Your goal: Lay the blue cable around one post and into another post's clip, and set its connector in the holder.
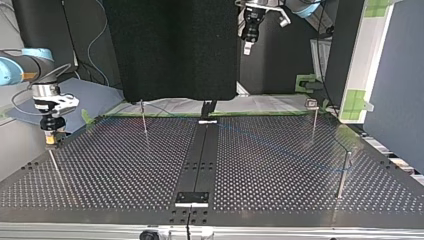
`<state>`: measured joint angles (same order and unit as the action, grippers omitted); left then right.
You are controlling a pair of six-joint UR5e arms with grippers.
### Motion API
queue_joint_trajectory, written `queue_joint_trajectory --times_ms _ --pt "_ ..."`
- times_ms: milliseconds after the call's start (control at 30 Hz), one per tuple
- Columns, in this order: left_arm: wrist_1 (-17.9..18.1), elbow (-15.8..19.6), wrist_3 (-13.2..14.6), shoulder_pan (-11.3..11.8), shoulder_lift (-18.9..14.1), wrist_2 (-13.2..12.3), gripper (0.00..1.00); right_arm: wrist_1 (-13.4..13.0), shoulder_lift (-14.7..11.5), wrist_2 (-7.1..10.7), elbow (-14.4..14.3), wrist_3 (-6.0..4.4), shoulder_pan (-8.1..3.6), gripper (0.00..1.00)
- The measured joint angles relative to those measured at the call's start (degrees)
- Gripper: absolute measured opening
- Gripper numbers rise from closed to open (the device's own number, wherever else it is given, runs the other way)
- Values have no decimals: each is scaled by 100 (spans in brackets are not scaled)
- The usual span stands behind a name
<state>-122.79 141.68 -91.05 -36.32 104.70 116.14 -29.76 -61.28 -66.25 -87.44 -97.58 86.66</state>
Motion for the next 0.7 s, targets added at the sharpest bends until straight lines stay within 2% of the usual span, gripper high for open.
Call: queue_joint_trajectory --times_ms 300,700 --pt "-2 0 -2 0 0 0 100 -75 -2 82 6 -37 -8 5" --pt "-10 -2 7 8 0 0 100 -25 -1 94 97 -89 -19 5"
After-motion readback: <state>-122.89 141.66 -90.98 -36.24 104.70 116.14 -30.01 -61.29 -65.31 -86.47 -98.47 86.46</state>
